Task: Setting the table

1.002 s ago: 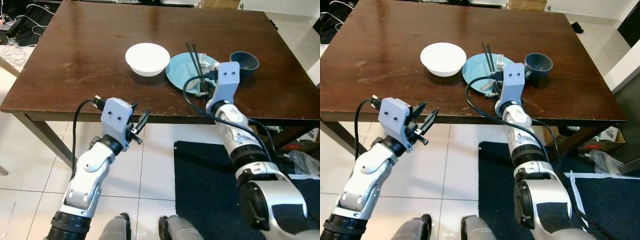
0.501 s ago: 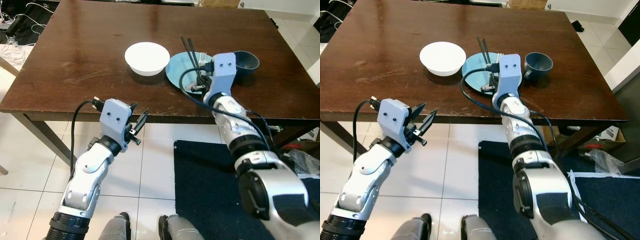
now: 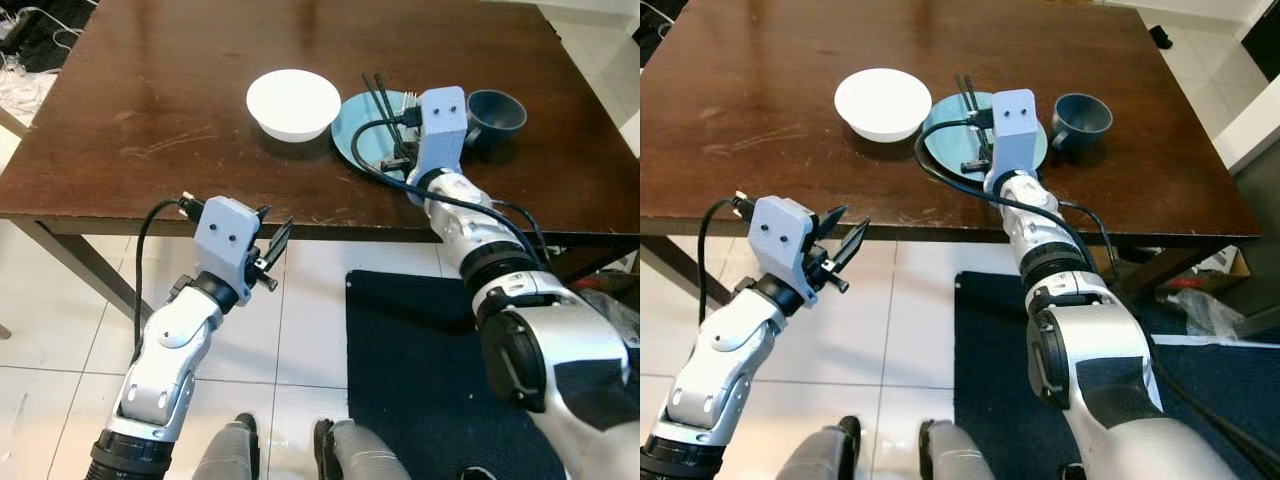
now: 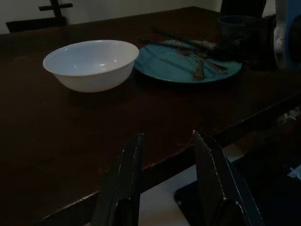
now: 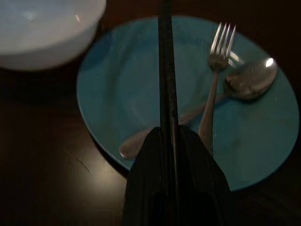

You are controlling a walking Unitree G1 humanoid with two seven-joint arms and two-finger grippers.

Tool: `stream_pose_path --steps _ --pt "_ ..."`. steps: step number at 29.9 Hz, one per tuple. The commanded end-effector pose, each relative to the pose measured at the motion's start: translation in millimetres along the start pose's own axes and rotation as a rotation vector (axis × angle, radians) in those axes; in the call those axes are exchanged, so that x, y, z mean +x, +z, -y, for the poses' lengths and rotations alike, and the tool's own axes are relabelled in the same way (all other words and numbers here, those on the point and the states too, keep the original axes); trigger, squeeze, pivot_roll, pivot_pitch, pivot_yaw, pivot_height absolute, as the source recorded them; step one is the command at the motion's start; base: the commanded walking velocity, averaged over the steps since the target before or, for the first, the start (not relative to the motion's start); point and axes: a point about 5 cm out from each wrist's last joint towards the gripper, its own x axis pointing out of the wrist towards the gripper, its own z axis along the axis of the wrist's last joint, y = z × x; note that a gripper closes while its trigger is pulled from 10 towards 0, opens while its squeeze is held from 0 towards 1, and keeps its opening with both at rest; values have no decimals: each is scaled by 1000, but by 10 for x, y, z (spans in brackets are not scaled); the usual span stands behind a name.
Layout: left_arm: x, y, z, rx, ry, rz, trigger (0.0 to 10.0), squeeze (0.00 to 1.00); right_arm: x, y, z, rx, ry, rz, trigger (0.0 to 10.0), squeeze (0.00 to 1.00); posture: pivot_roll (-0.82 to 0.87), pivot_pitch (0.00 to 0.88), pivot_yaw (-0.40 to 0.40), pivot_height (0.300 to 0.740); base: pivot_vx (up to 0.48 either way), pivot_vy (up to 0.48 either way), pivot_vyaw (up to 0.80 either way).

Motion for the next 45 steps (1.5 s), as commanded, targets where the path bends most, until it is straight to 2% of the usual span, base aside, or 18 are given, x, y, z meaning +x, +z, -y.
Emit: stream_pose_path --steps 1,6,7,8,9,11,12,13,14,27,28,36,43,44,45 --pt "-30 -31 24 1 -3 -22 10000 0 -2 -41 32 -2 -17 -33 10000 0 85 245 -39 740 0 0 0" --pt "-26 -23 11 3 0 -23 10000 0 -11 -85 71 -11 -33 -57 10000 0 84 238 -35 740 0 0 0" --pt "-22 -21 10 3 -1 -23 10000 0 -14 -94 79 -11 -35 -60 10000 365 83 233 -32 740 0 0 0" --pt "-19 -19 9 3 -1 -22 10000 0 -16 -100 85 -11 -36 -61 10000 365 83 233 -32 740 0 0 0" --pt "-14 -18 9 4 -2 -22 10000 0 -17 -105 90 -10 -38 -61 10000 671 82 229 -28 740 0 0 0" --pt "-1 -13 12 5 -5 -19 10000 0 -19 -107 104 -16 -45 -62 10000 604 81 226 -25 740 0 0 0" --pt "-1 -13 12 5 -5 -19 10000 0 -19 -107 104 -16 -45 -62 10000 604 81 226 -25 740 0 0 0" --pt "5 -11 15 5 -7 -18 10000 0 -20 -105 111 -19 -48 -62 10000 353 81 225 -24 740 0 0 0" --pt "12 -9 15 5 -8 -17 10000 0 -19 -99 116 -20 -50 -61 10000 0 80 222 -22 740 0 0 0" --pt "43 -1 34 5 -18 -15 10000 0 5 -18 65 -32 -29 -57 10000 0 77 220 -23 740 0 0 0" --pt "41 -2 41 4 -19 -16 10000 0 8 -10 50 -28 -26 -57 10000 1000 77 220 -23 740 0 0 0" --pt "18 -3 58 1 -24 -21 10000 0 26 -12 -75 -29 7 -85 10000 1000 85 235 -25 740 0 0 0" --pt "-1 -1 55 2 -26 -25 10000 0 29 -2 -68 -30 -20 -81 10000 1000 95 242 -24 740 0 0 0" --pt "-3 0 52 3 -27 -26 10000 0 30 4 -65 -26 -28 -79 10000 922 99 242 -24 740 0 0 0" --pt "-7 2 50 4 -27 -27 10000 0 31 8 -63 -18 -32 -78 10000 545 100 243 -23 740 0 0 0"
